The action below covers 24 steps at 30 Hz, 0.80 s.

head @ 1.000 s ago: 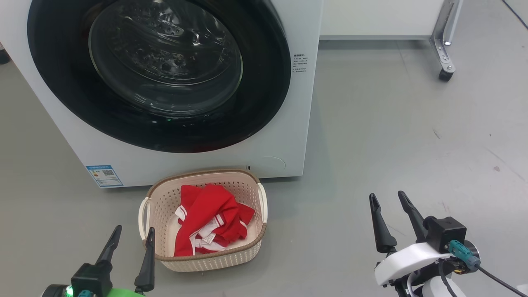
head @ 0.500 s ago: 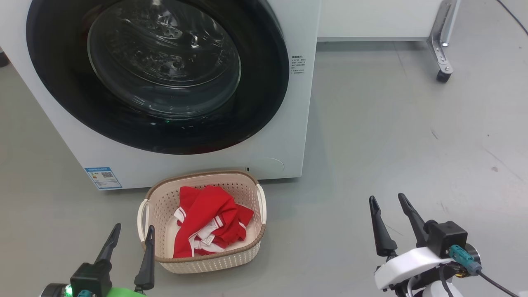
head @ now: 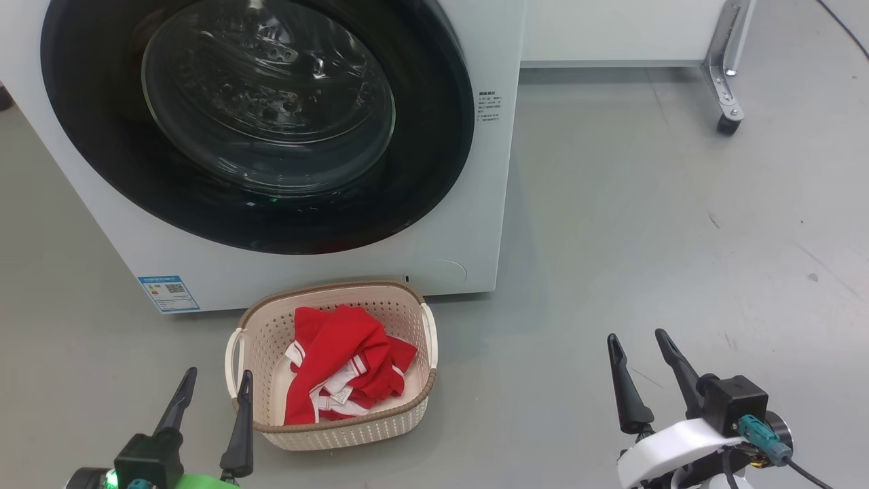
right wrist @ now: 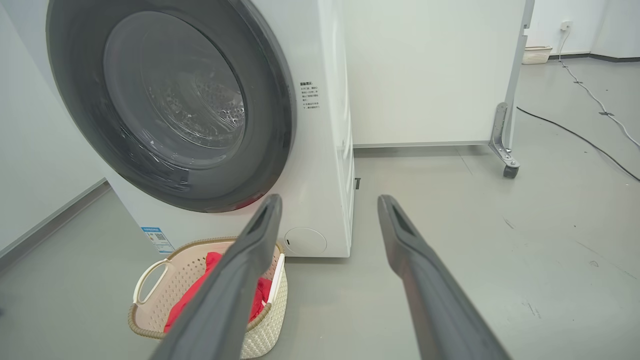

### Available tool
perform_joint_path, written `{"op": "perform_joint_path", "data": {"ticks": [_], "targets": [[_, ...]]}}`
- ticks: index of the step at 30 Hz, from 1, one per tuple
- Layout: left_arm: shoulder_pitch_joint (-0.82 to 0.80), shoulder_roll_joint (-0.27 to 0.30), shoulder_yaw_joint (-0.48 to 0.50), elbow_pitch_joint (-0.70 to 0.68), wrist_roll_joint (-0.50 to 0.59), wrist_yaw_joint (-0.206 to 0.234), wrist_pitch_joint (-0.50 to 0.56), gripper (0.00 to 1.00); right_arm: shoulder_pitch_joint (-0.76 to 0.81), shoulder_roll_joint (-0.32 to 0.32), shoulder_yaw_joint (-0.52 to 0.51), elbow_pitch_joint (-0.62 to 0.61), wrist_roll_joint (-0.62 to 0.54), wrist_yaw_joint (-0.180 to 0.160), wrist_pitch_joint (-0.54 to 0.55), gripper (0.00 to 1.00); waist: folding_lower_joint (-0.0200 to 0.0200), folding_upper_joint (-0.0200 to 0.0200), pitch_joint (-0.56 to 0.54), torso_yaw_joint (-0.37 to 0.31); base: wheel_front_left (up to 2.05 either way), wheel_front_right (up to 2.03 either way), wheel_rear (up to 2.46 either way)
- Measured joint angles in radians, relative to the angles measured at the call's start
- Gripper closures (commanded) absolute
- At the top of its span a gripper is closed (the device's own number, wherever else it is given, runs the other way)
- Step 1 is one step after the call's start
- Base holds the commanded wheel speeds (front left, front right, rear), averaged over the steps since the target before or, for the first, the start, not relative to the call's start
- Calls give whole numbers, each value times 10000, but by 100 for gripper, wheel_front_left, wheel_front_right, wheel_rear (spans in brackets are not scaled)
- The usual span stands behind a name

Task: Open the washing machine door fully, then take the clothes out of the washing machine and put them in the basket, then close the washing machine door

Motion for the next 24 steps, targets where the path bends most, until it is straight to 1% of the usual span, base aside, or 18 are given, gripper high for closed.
{"op": "perform_joint_path", "data": {"ticks": [3,4,12,15,18,24], "targets": [[21,0,0,-10,0,12,0,0,19,0,-10,-12,-17,-2,0,0,0,0,2,2,0,0,0],[22,0,0,-15,0,12,0,100,19,0,-13,-15,-33,-10,0,100,0,0,2,3,0,0,0],[283,-257,-96,800,0,12,2,100,482,111,61,763,-31,2,12,100,0,0,1,3,0,0,0],[339,-293,-79,949,-67,12,61,100,639,125,65,815,71,6,13,100,0,0,3,2,0,0,0],[322,-293,25,995,-422,10,182,100,639,127,59,754,357,17,13,100,1,0,8,1,0,0,0],[255,-293,240,1120,-1310,-36,489,100,639,127,-46,623,1279,63,117,100,0,0,17,1,0,0,0]]}}
